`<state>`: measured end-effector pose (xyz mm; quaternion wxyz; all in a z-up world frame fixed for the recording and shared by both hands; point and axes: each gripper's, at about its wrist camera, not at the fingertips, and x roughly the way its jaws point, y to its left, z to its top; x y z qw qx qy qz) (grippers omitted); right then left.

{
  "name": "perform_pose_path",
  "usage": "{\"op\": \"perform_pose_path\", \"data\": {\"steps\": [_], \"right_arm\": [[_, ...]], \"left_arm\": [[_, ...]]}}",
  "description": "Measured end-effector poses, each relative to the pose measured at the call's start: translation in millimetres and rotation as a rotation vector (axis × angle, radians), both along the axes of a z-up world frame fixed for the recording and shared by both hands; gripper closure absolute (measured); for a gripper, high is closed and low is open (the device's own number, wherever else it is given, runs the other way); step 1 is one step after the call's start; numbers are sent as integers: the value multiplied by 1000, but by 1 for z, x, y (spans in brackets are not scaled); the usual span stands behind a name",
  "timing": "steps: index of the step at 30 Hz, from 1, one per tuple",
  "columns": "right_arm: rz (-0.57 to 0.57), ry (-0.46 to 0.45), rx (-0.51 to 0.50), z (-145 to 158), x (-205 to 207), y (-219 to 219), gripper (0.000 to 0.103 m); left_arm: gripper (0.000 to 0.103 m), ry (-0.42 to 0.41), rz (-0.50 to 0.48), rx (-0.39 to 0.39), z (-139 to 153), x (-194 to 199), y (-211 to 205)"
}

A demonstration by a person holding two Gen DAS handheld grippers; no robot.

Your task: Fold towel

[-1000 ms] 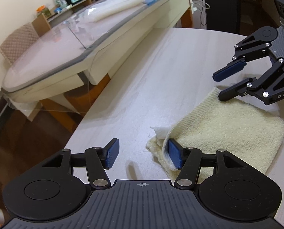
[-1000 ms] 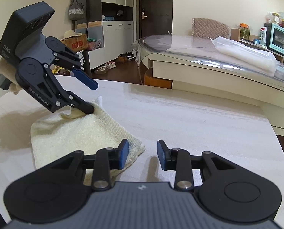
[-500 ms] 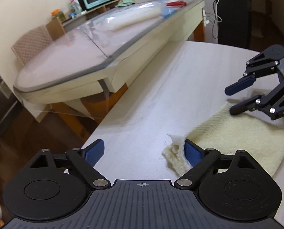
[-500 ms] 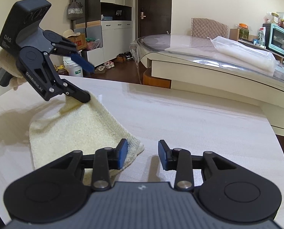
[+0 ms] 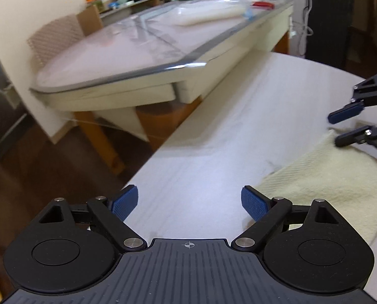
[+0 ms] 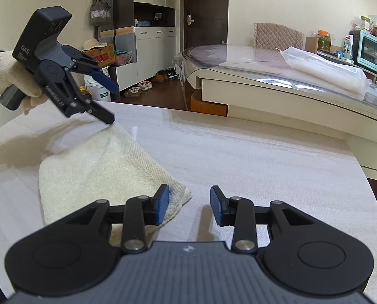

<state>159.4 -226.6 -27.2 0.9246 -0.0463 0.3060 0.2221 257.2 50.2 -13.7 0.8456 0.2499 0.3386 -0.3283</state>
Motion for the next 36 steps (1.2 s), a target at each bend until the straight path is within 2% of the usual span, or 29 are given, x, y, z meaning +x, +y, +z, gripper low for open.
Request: {"op": "perform_pose_path", "data": {"steps": [6,13,17,20,23,27,31,34,36], "right_arm": [[-8,-17,3,1,-2,-2,63],[-28,-11,-36,1,1,3,59],[-28,-28,-14,7,0,-2,59],[-13,-64,26,19,-13,-5,60],[67,-97,80,31,-47,3,61],[155,-106,16,25,-77,20,68],[201,-77,-61,10,-92,31,69],[207,-68,-74,7,-96,32,69],[193,-82,-44,13,-97,28,69]], "left_arm": [[11,-10,-34,-68,7,-20,-5],[11,-35,-40,13,-14,-23,-26],[11,-45,-9,20,-18,-25,-27],[11,-61,-7,53,-21,-30,-31],[11,-69,-5,66,-20,-31,-34],[11,-84,3,45,-9,-33,-34],[11,-105,2,39,5,-43,-36],[11,-94,-43,16,12,-59,-42],[11,-80,-97,9,11,-71,-50]]}}
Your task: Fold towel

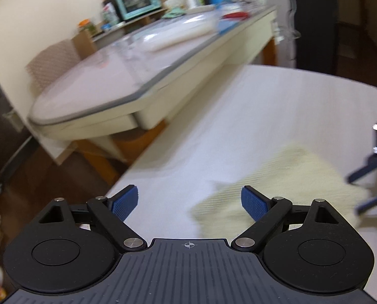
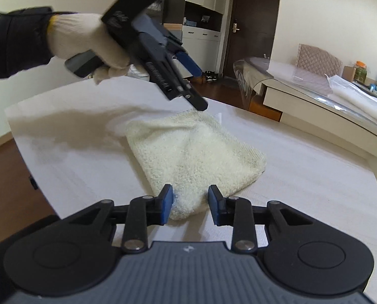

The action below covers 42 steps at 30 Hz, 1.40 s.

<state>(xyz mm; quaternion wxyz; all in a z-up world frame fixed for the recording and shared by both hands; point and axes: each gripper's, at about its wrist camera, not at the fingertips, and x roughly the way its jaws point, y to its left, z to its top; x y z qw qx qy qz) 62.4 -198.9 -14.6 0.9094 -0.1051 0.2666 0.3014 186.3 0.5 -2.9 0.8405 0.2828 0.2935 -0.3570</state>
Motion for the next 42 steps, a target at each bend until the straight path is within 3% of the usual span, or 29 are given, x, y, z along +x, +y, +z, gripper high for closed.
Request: {"op": "perform_pose_path", "data": {"steps": [4,7,11,15,20,30,37,42], "right_arm": [[-34,-20,47,8,1,-5,69],[-32,3,8,0,9,1,69],[-26,-11,6,0,15,0,69],[-86,-45,17,8,40,-13,69],[-132,-45,-56,0,79,-15,68],[-117,-13,-123,-16,113,-15,61],[-80,-41,-83,-4,106,-22,63],[-67,-51,-36,8,71,-19,62]], "left_arm": [[11,0,-63,43,-13,-13,-18],[9,6,-53,57,-26,-7,-26],[9,30,-35,23,-30,2,-21],[10,-4,5,12,-20,-5,-5],[10,-38,70,26,-17,-20,20],[11,9,192,-34,-35,-56,47],[11,-4,229,-86,-27,-84,44],[11,-85,298,-95,-11,-57,44]]}}
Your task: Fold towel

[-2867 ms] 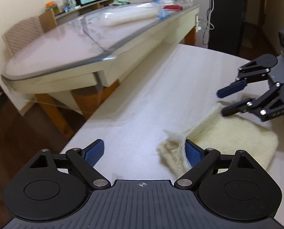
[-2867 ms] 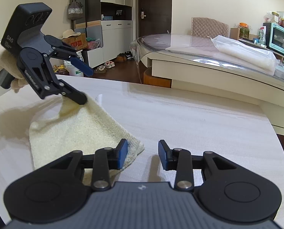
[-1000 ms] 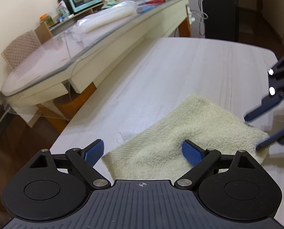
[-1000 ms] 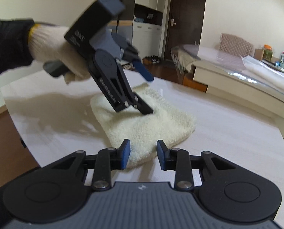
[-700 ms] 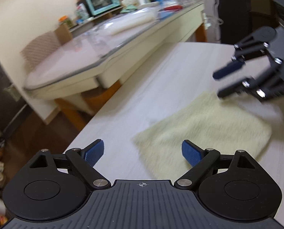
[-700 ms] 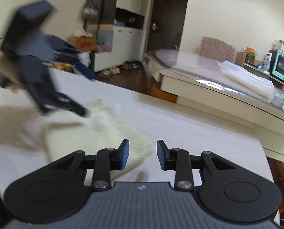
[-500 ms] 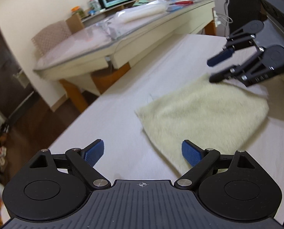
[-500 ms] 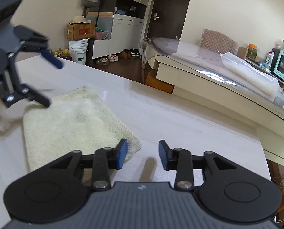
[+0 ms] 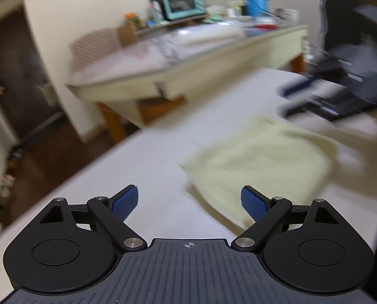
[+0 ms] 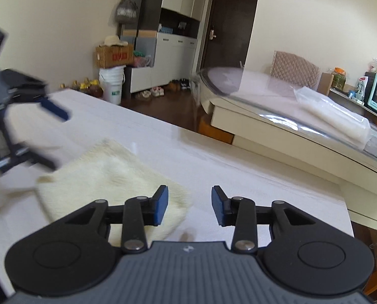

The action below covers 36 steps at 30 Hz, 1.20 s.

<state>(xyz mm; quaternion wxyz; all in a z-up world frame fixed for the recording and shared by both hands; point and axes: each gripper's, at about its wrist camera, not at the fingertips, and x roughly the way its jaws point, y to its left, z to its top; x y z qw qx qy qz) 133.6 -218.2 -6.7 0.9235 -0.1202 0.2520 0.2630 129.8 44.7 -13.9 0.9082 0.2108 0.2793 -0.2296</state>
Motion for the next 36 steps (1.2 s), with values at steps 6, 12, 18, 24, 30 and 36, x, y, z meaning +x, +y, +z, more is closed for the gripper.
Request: {"op": "perform_pose_path", "data": {"steps": [6,12,18,24,30,36], "right_arm": [[6,13,-30,-9,-31,7,62],[2,35,-25,-15,-34,0,60],[-16,19,-6,-7,-39,-8,59],[-14,23,-15,-9,-43,-9,56],[-50,3,46,8,-54,-19,50],[-17,14,-30,-5,-67,-12,50]], "left_arm": [[11,-3,28,23,-10,50,-9],[10,32,41,19,-24,67,-8],[11,32,132,-18,-11,41,1],[11,79,210,-35,-11,-1,-3],[10,73,250,-23,-17,-37,-15],[10,70,270,-22,-23,-59,-21]]}}
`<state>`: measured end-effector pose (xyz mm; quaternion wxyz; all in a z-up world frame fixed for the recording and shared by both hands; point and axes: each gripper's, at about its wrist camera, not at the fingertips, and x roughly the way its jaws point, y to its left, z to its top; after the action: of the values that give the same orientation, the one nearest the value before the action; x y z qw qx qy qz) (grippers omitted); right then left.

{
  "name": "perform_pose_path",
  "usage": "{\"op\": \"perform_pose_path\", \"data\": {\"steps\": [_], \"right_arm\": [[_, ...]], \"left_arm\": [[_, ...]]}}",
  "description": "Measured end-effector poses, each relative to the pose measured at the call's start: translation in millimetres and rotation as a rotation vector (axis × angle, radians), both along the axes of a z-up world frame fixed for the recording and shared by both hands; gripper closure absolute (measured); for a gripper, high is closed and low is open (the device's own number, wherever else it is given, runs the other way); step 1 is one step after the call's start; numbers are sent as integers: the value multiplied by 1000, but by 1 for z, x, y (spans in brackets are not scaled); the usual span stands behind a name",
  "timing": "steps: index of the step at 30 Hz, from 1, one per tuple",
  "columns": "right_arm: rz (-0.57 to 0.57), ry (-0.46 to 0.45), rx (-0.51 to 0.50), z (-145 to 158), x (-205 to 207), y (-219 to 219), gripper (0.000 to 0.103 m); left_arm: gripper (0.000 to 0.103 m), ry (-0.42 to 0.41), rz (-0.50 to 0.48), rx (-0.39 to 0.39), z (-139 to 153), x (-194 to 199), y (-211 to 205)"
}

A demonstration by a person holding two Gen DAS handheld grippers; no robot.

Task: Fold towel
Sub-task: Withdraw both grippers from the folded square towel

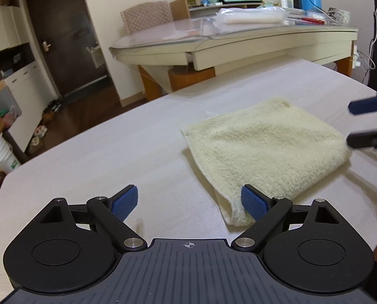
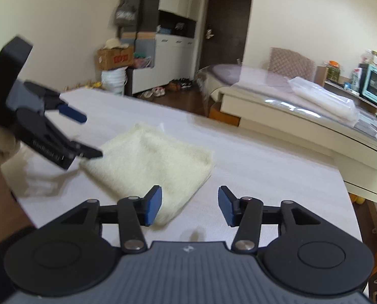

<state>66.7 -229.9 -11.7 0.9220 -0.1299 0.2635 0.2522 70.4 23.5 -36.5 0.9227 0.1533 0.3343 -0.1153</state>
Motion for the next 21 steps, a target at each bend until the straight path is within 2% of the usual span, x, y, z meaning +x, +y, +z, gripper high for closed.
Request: {"op": "perform_pose_path", "data": {"steps": [2,10,16,20,21], "right_arm": [[-2,-10,-30,-6,1,2,50],[-20,-25,4,-6,8,-7,47],[-60,2,111,7,-10,-28,41],[-75,23,143,10,-20,-35,40],[-79,27,148,11,-21,-36,36]], "left_arm": [[10,-2,3,5,1,-6,-3],[10,-9,61,-8,4,-15,-10],[10,-13,148,-94,10,-27,-6],[10,-5,185,-146,11,-37,-7],[10,-4,191,-160,12,-39,-7]]}}
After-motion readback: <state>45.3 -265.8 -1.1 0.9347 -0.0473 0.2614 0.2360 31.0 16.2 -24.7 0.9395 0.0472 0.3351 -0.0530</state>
